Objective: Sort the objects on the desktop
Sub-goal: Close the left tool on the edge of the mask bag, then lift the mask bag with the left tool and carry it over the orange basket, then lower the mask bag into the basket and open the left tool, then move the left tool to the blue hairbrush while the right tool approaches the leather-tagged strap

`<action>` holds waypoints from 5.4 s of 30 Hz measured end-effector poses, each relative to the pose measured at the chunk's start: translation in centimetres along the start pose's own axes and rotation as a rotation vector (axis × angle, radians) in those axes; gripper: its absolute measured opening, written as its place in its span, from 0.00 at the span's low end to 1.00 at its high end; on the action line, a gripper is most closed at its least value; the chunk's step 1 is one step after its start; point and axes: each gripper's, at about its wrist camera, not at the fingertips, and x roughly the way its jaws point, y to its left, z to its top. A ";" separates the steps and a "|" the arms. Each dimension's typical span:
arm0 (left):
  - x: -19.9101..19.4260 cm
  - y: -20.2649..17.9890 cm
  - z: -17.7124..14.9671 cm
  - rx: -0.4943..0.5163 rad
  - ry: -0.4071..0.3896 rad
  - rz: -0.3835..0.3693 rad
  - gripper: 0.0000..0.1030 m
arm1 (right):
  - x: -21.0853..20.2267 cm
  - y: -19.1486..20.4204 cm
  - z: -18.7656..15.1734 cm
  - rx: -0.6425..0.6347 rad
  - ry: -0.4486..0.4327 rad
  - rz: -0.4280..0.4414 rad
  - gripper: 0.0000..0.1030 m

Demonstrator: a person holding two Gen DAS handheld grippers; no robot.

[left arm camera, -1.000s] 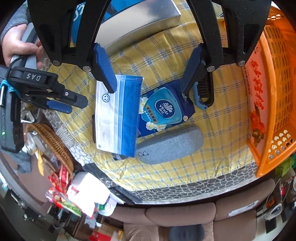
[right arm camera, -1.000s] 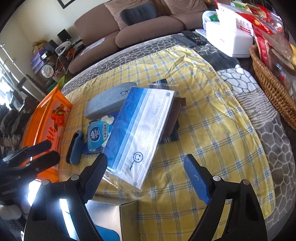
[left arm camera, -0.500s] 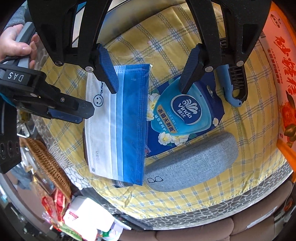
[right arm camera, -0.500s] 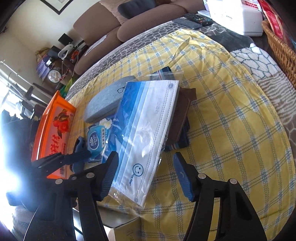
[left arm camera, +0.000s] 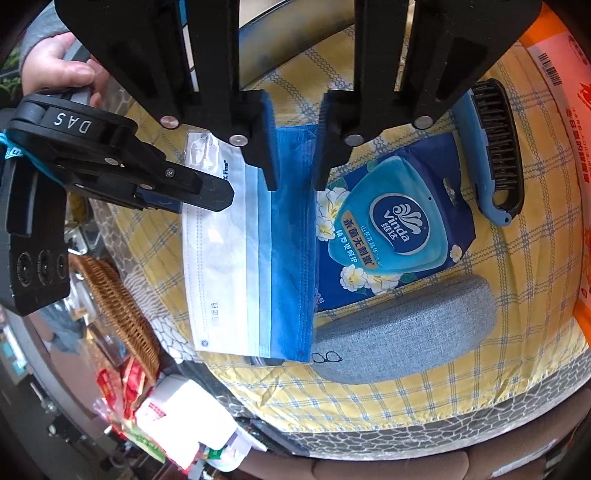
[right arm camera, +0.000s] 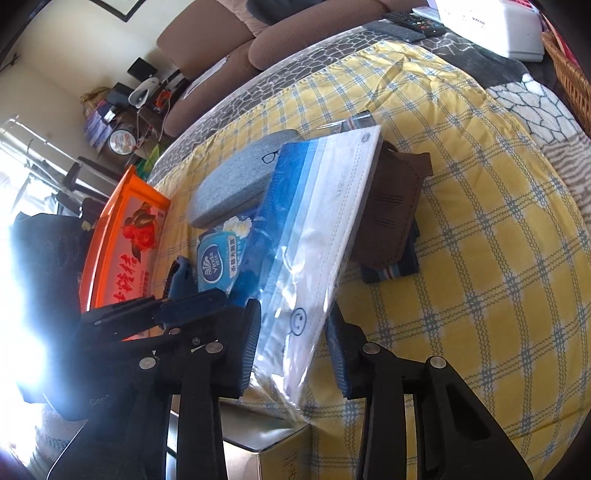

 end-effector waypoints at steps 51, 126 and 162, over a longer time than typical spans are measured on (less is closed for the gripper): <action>-1.0 3.2 -2.4 -0.064 0.000 0.024 0.45 | 2.2 -1.4 0.0 0.043 0.030 -0.026 0.15; -16.3 20.8 -10.2 -0.252 -0.110 0.059 0.48 | 9.6 27.7 -2.0 -0.330 0.042 0.065 0.15; -18.9 6.4 -7.7 -0.058 -0.226 0.075 1.00 | -4.5 14.6 -0.9 -0.173 -0.133 -0.099 0.92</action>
